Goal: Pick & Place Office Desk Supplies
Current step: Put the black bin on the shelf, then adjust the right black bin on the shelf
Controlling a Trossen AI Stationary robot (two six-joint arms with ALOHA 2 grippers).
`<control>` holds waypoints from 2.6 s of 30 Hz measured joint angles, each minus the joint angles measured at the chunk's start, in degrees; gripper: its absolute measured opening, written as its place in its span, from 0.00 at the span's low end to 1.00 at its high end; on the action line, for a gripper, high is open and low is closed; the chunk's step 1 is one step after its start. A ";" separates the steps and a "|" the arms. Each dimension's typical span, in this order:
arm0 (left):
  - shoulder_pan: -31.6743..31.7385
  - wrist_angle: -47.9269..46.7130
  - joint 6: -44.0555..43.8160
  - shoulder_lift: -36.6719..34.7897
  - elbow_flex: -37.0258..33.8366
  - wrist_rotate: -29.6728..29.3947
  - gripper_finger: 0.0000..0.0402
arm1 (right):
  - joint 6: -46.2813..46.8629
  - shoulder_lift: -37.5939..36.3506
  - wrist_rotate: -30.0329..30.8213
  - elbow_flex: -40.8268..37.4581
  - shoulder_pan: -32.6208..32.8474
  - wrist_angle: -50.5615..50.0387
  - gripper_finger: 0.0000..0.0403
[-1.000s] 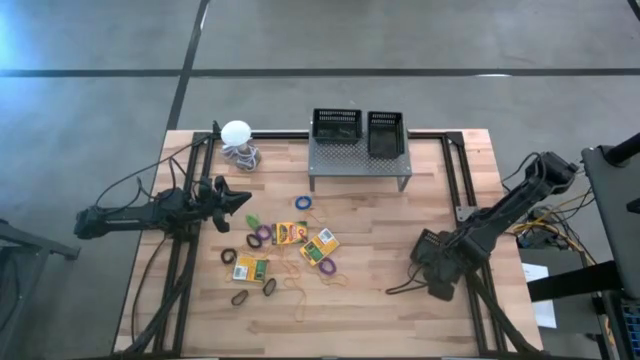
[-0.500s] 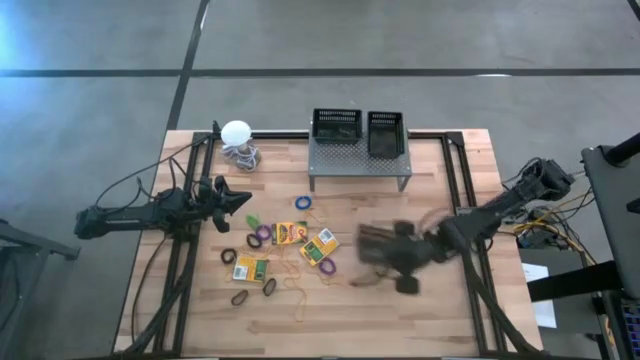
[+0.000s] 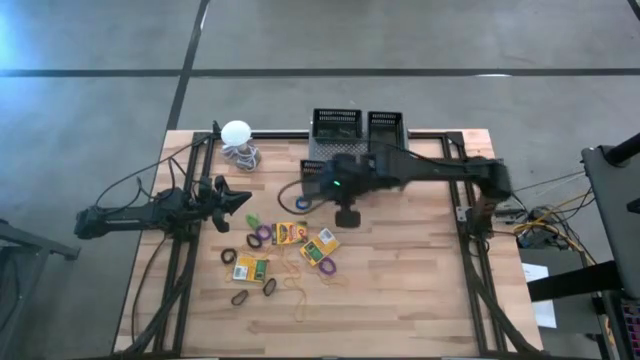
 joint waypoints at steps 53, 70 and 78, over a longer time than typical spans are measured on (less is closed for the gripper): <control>-0.02 -0.13 -0.04 0.00 -0.01 1.29 0.05 | -1.58 14.84 17.59 20.58 -6.24 -25.26 0.36; -0.02 -0.35 -0.48 0.04 0.00 2.16 0.05 | 1.06 -8.77 17.44 1.19 -2.72 -17.60 0.33; -0.02 -0.52 -0.35 0.04 0.00 2.12 0.05 | -7.98 -23.78 -1.54 -16.81 -19.19 -5.65 0.35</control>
